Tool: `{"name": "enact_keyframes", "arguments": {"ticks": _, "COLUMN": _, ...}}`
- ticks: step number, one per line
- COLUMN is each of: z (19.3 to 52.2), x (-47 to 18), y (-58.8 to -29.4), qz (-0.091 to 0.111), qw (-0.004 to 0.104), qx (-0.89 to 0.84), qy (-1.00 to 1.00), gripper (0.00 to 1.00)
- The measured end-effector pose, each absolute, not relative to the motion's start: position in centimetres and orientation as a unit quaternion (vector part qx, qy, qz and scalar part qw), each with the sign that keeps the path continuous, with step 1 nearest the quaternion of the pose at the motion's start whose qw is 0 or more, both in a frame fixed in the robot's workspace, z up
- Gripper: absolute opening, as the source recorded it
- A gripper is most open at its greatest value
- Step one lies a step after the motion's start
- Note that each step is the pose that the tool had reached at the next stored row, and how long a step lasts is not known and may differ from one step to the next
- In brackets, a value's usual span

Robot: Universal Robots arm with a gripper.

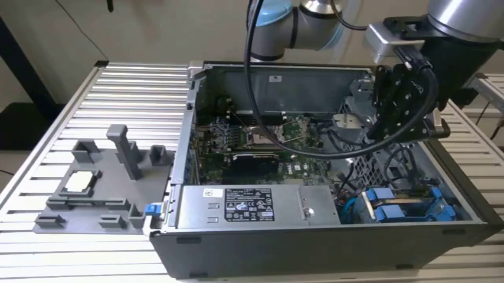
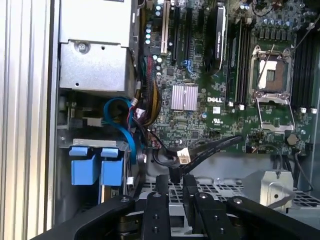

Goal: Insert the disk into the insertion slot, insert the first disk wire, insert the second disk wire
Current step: 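Insert the second disk wire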

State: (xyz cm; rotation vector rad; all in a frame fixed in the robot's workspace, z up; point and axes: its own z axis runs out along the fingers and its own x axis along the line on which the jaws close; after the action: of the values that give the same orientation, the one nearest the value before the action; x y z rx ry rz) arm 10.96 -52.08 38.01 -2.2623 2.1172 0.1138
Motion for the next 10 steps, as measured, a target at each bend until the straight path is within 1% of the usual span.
{"name": "enact_keyframes", "arguments": {"ticks": 5, "z": 37.5, "x": 10.4, "y": -52.1, "qz": 0.035, "qw": 0.022, "qx": -0.739, "qy": 0.673, "gripper": 0.27}}
{"name": "enact_keyframes", "arguments": {"ticks": 7, "z": 37.4, "x": 10.1, "y": -52.1, "qz": 0.031, "qw": 0.026, "qx": -0.740, "qy": 0.672, "gripper": 0.27}}
{"name": "enact_keyframes", "arguments": {"ticks": 10, "z": 37.1, "x": 9.6, "y": -52.1, "qz": 0.021, "qw": 0.034, "qx": -0.740, "qy": 0.671, "gripper": 0.27}}
